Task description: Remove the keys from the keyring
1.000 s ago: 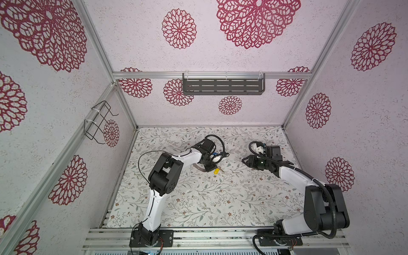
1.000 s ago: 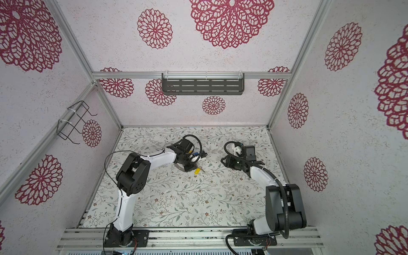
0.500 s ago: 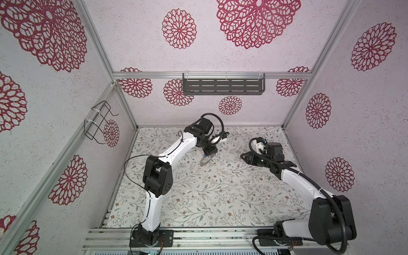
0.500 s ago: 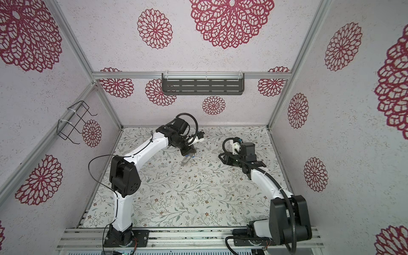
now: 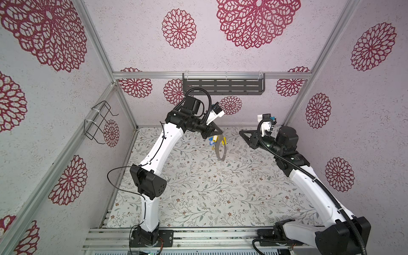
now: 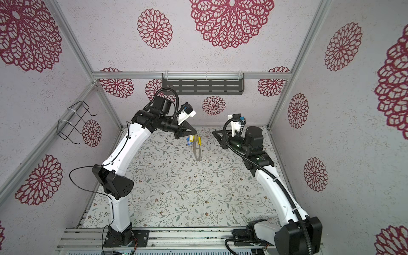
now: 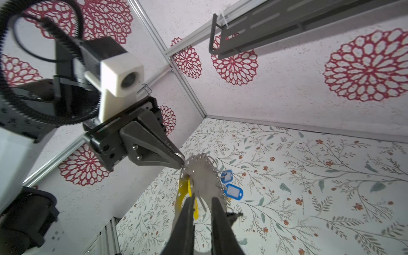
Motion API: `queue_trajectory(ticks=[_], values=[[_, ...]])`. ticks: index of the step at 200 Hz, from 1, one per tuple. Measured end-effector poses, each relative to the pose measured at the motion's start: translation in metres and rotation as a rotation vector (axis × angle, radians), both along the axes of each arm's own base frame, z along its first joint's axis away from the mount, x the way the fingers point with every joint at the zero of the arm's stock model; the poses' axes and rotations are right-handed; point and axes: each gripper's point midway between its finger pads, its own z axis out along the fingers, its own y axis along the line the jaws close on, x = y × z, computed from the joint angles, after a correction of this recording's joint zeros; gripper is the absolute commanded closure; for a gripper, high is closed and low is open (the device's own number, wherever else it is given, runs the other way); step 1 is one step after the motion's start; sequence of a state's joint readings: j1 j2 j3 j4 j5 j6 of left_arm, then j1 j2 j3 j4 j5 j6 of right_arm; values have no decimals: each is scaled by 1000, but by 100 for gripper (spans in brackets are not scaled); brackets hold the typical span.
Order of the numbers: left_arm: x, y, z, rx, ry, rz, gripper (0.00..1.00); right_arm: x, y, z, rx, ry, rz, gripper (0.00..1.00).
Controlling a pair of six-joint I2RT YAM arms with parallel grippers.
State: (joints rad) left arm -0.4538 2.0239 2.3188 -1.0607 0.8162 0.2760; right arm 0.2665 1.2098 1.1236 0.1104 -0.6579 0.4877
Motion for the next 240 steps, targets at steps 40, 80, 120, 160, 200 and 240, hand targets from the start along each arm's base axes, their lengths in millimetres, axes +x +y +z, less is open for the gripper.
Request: queue_trajectory(ticks=[40, 80, 120, 160, 200, 240], values=[[2, -9, 7, -152, 208, 4, 100, -2, 16, 3, 65, 24, 104, 86], [2, -18, -7, -216, 356, -11, 100, 0, 33, -3, 103, 53, 188, 86], [4, -23, -6, -261, 399, -25, 100, 4, 42, -10, 134, 86, 237, 84], [5, -25, 1, -293, 402, -37, 100, 5, 43, -6, 164, 101, 246, 74], [6, -26, -2, -301, 411, -35, 100, 16, 29, 2, 267, 119, 226, 70], [0, -23, 4, -304, 407, -28, 100, 37, 12, -4, 371, 184, 200, 77]])
